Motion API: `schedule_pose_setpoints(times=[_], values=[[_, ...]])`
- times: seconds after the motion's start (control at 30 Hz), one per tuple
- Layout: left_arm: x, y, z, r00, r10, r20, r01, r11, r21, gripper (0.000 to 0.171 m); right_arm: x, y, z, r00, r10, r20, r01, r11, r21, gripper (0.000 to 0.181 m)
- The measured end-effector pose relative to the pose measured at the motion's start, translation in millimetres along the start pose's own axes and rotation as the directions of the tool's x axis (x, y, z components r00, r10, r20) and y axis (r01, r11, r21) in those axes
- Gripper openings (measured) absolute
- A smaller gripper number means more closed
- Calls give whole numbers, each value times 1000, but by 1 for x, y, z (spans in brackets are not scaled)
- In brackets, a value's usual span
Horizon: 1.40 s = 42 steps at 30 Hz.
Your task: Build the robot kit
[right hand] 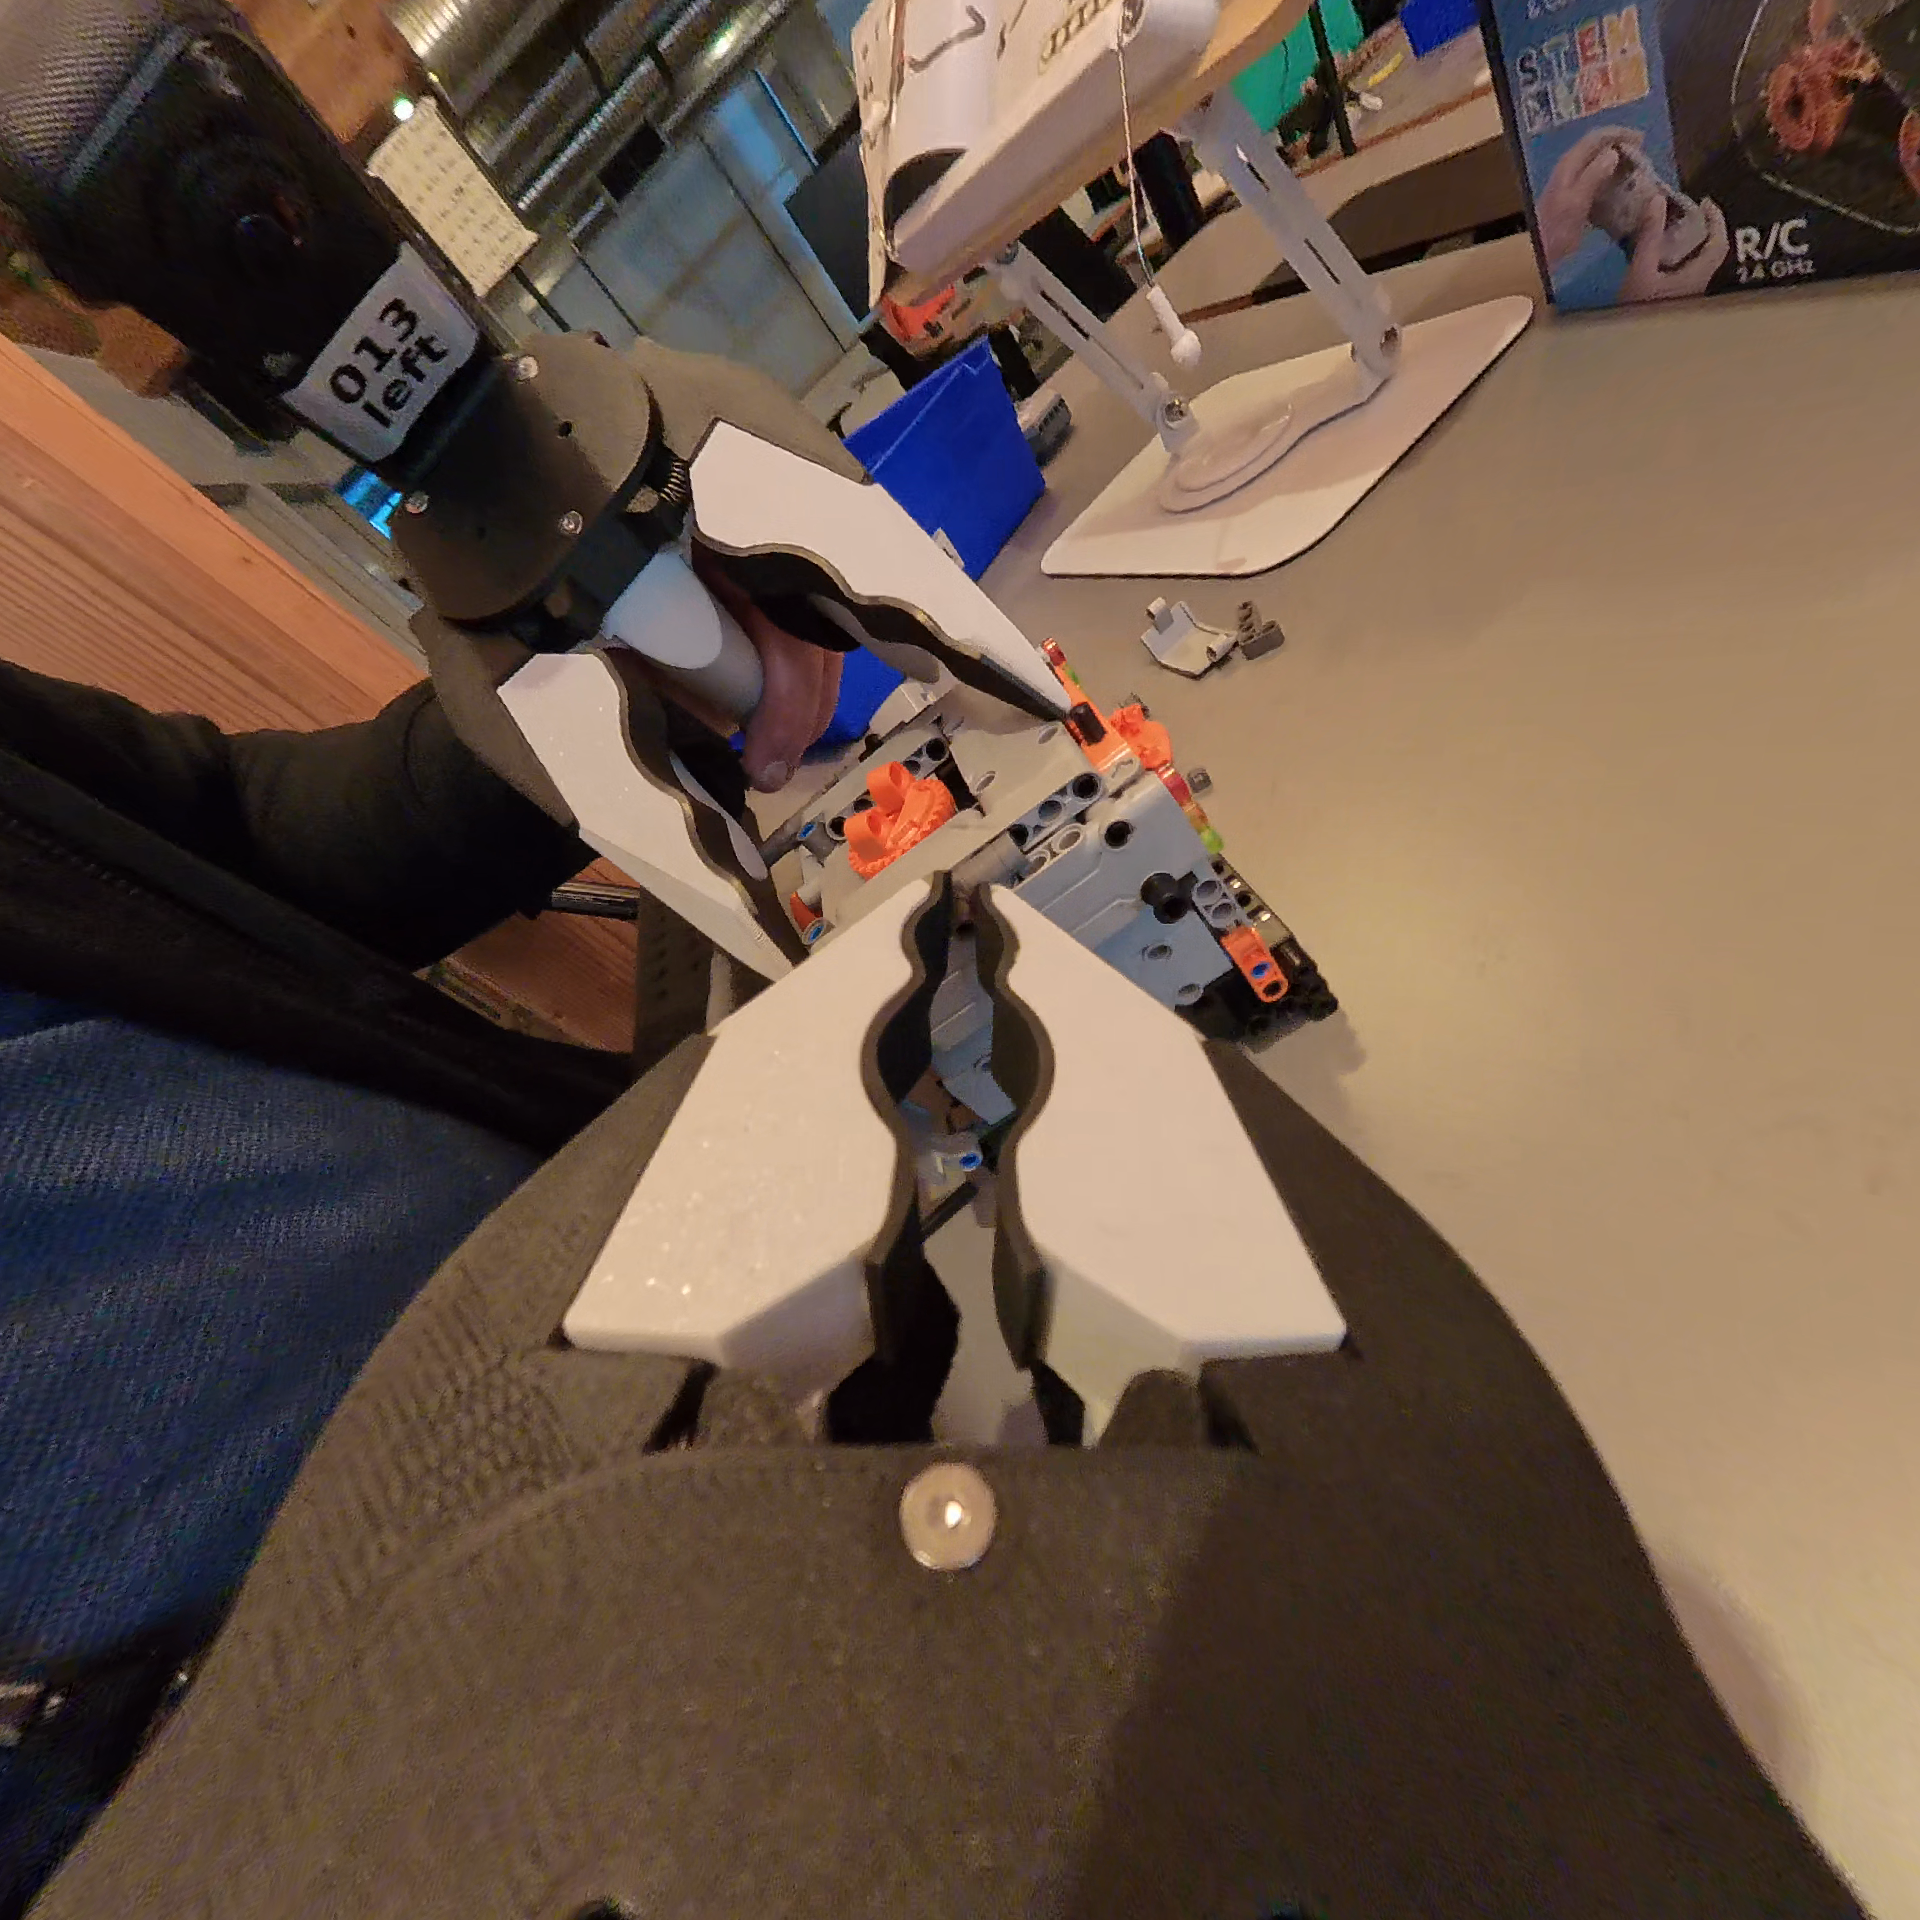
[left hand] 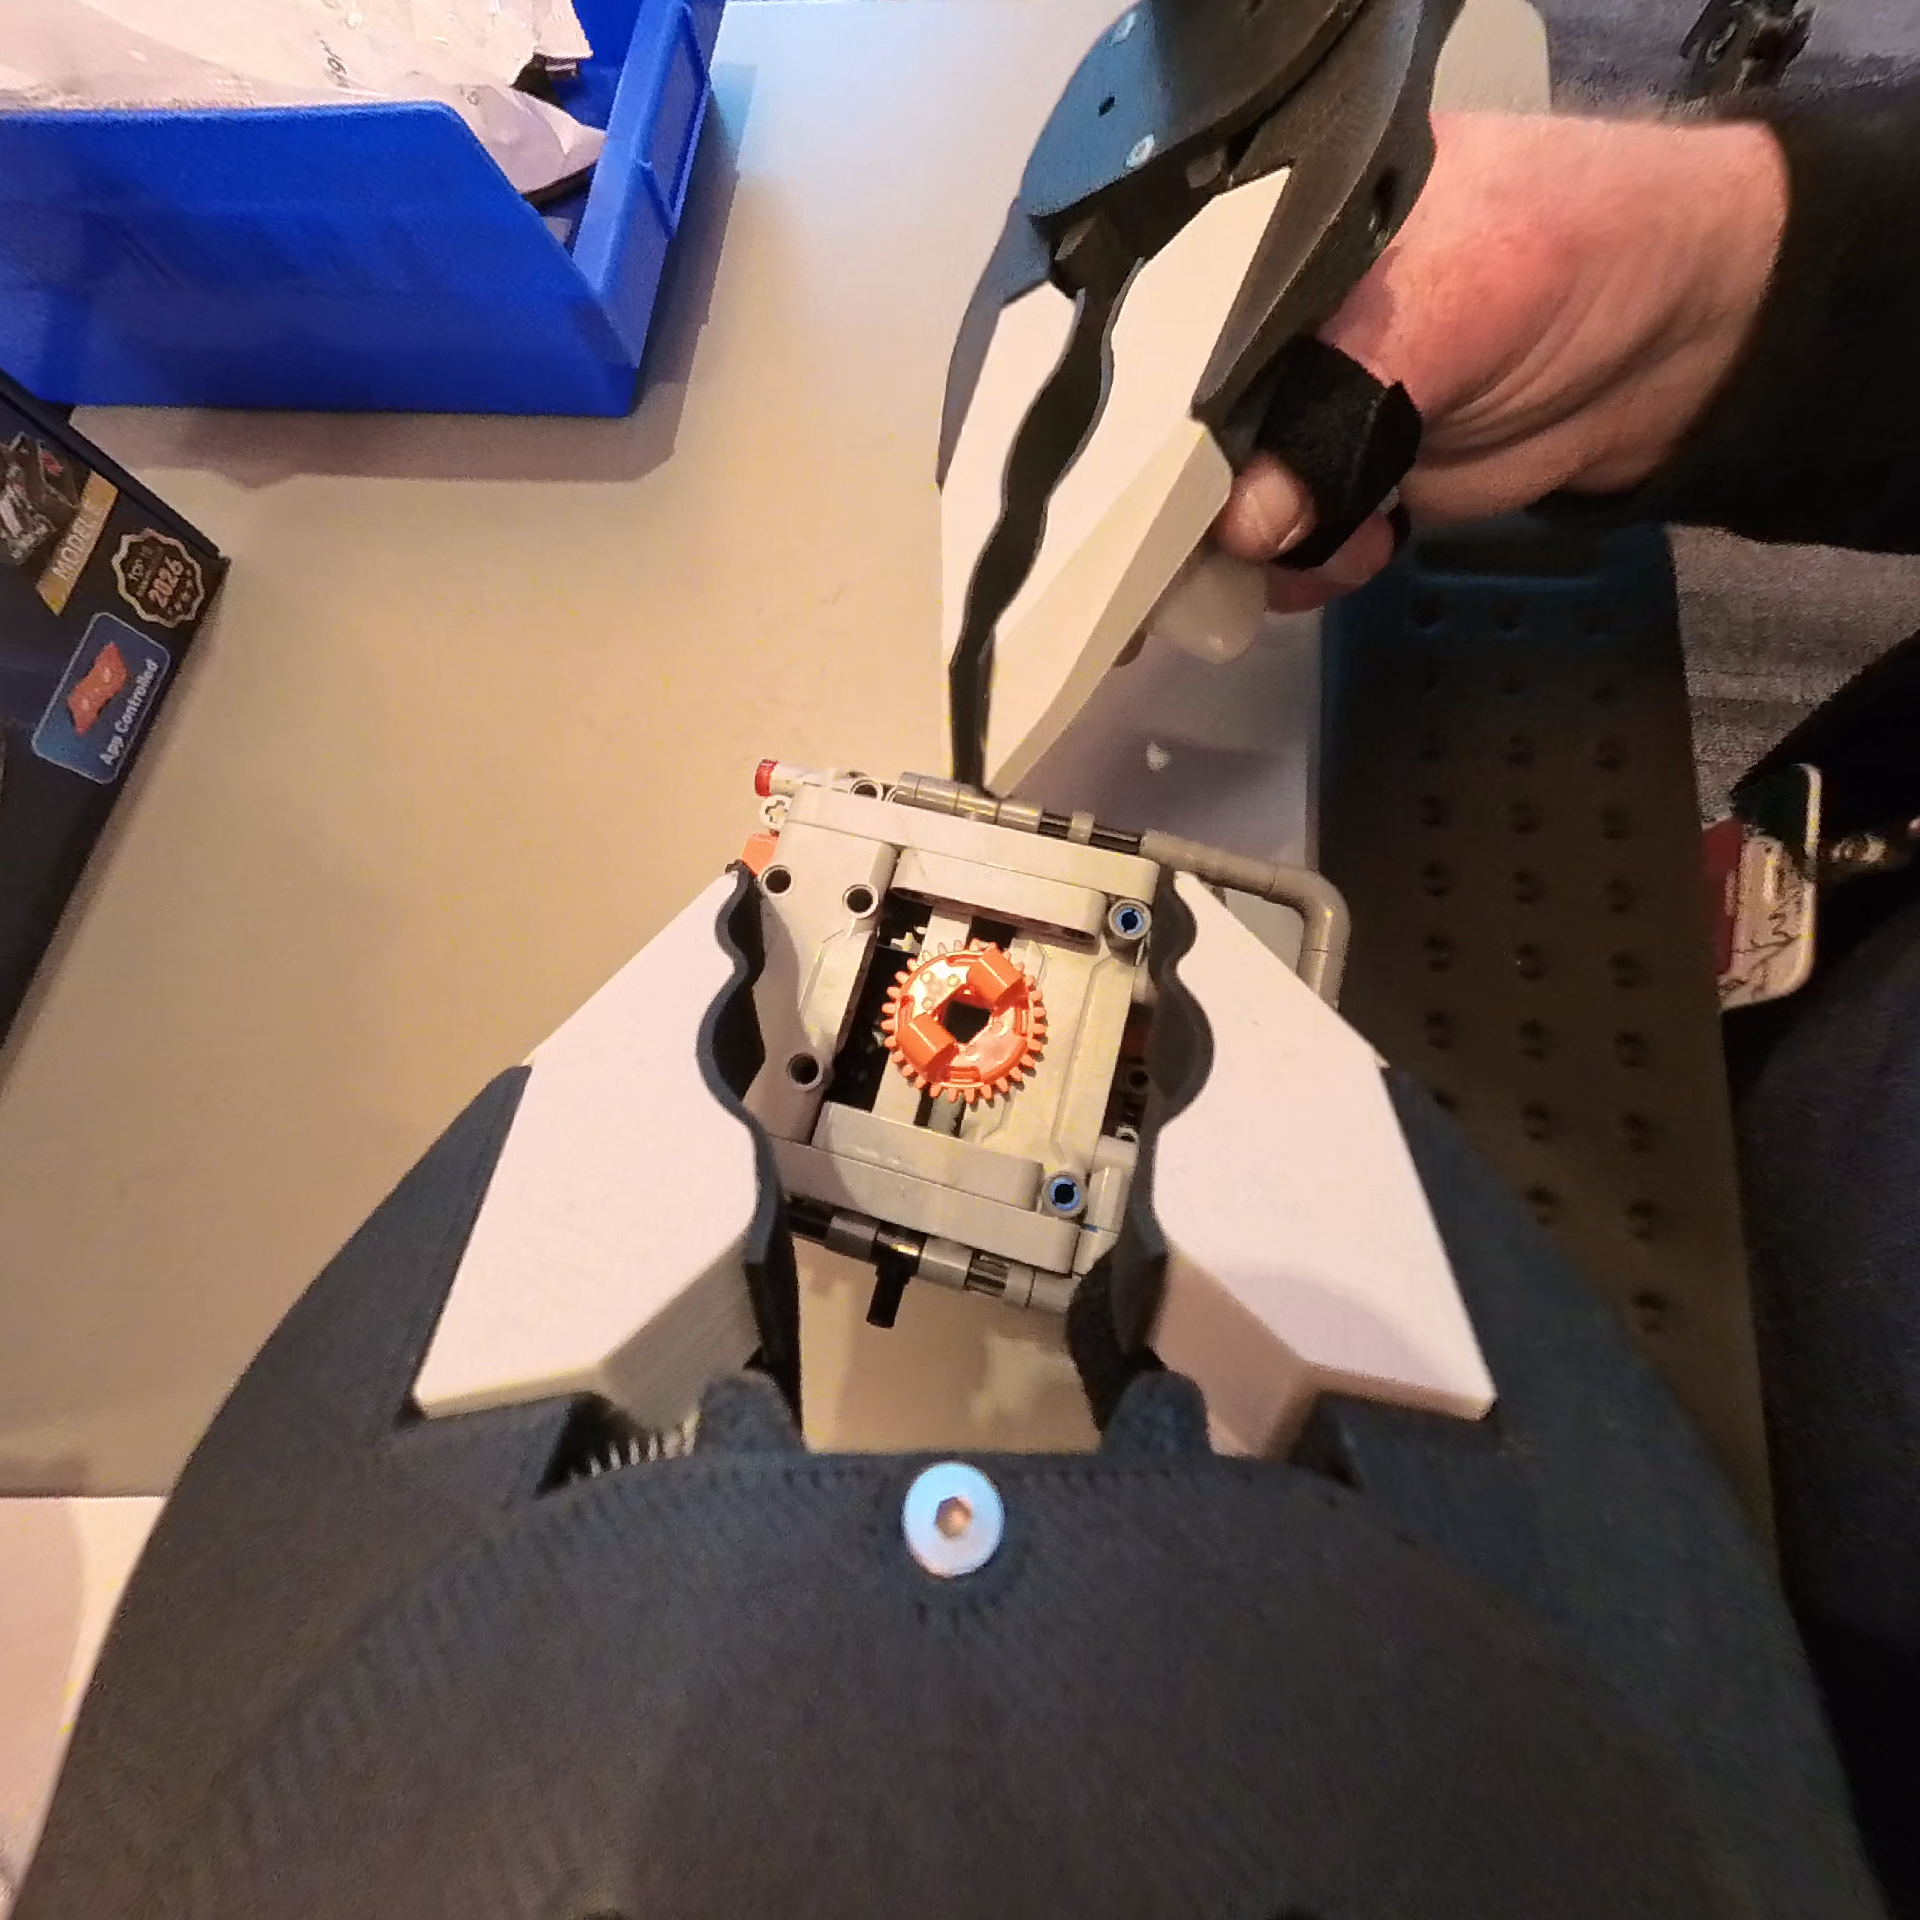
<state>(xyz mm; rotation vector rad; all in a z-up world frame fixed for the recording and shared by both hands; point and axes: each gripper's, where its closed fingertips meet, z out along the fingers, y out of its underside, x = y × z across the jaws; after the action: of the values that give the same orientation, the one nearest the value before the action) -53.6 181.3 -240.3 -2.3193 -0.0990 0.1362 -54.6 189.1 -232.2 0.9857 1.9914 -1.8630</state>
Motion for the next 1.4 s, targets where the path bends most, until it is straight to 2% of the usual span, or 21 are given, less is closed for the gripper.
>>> schedule_pose_setpoints(times=[0.13, 0.2, 0.33, 0.53, 0.7, 0.77, 0.93, 1.1, 1.17, 1.4], values=[[1, 0, -1, 1000, -8, -15, 8, 1000, 18, 74, -2, 0, 0, 994, -100, 54, 97, 994, 50, 1], [1, 1, -1, 1000, -6, -19, 6, 1000, 23, 74, -4, 2, -1, 986, -148, 74, 145, 989, 42, 7], [2, 0, -1, 999, 2, -33, -1, 1000, 26, 74, 0, 4, -2, 964, -264, 36, 264, 965, 3, 9], [1, -1, -1, 999, 16, -40, -16, 1000, 5, 74, -4, 2, -1, 937, -345, 60, 347, 938, -21, 1], [1, 0, -1, 997, 38, -61, -39, 999, -13, 74, -4, 3, -1, 928, -362, 84, 365, 931, -17, 1], [1, 0, -1, 997, 44, -63, -45, 999, -9, 74, -4, 4, -1, 919, -386, 85, 388, 922, -10, 10], [0, 1, -1, 997, 35, -68, -35, 999, 3, 74, -2, 8, 0, 902, -426, 73, 429, 903, -32, 2], [0, 1, -1, 997, 32, -66, -31, 999, 11, 74, 1, 6, 0, 904, -424, 50, 425, 904, -32, 9], [1, 0, -1, 997, 32, -63, -31, 999, 14, 74, -1, 7, 0, 899, -433, 63, 435, 900, -29, 2], [0, 0, -1, 998, 38, -56, -38, 999, 5, 74, -2, 6, 0, 880, -474, 41, 475, 879, -35, 3]])
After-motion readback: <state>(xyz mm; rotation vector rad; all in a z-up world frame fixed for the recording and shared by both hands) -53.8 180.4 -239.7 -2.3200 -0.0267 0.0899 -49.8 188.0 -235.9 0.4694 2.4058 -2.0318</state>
